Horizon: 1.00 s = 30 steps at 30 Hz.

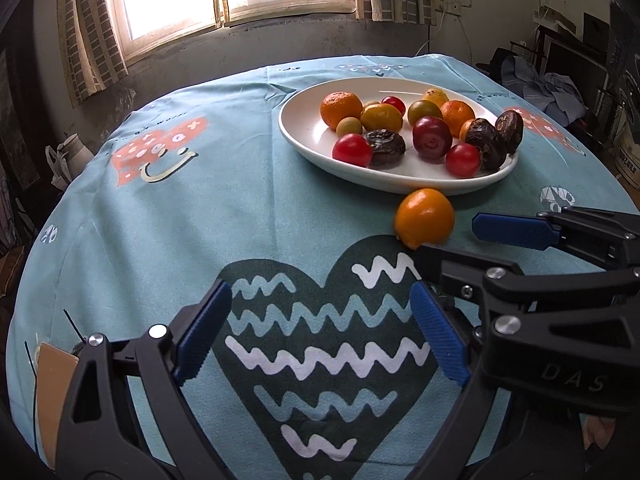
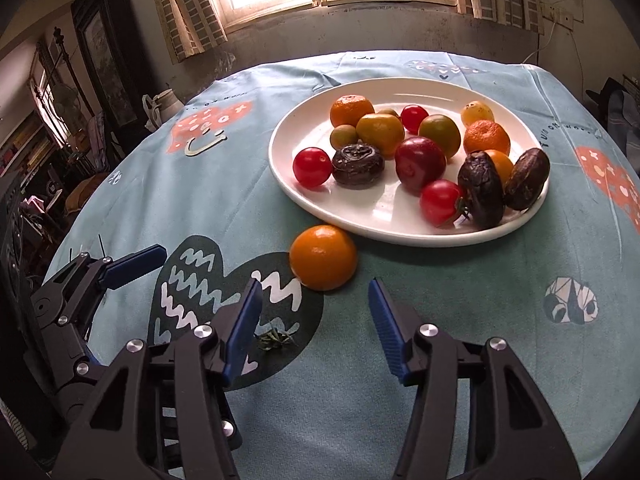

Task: Organize fruits

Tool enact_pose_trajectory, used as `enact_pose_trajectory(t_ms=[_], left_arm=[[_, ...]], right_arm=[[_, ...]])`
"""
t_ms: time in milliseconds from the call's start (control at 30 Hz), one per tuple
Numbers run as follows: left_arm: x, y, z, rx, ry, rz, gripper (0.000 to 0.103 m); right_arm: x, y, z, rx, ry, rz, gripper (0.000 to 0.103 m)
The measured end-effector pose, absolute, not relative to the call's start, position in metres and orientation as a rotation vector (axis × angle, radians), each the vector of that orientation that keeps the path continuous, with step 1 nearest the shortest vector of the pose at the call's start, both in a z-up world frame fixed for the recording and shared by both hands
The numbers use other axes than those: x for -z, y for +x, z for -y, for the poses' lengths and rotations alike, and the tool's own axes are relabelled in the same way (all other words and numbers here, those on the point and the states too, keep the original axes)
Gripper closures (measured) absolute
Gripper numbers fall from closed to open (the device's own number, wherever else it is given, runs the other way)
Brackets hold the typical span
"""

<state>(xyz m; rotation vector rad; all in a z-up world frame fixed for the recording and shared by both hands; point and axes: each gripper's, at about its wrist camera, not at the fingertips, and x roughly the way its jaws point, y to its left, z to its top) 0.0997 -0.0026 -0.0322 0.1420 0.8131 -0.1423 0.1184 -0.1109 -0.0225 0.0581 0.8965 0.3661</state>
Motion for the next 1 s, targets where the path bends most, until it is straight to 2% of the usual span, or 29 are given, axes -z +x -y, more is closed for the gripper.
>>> enact_pose_trajectory(t_ms=[333, 567, 767, 1000], left_arm=[[0.036, 0.102, 0.019, 0.186, 0.184, -0.820, 0.011], [0.037, 0.105, 0.016, 0.178, 0.170, -0.834, 0.011], [0.036, 0.104, 0.019, 0.187, 0.176, -0.829, 0.011], [0.034, 0.102, 0.033, 0.195, 0.211, -0.809, 0.011]], right_arm=[[0.033, 0.138, 0.119, -0.408, 0.255, -0.984, 0.054], [0.036, 0.147, 0.124, -0.405, 0.344, -0.990, 0.054], [0.040, 0.151, 0.140, -0.430, 0.450, -1.002, 0.063], [0.035, 0.145, 0.154, -0.486, 0.529, -1.004, 0.064]])
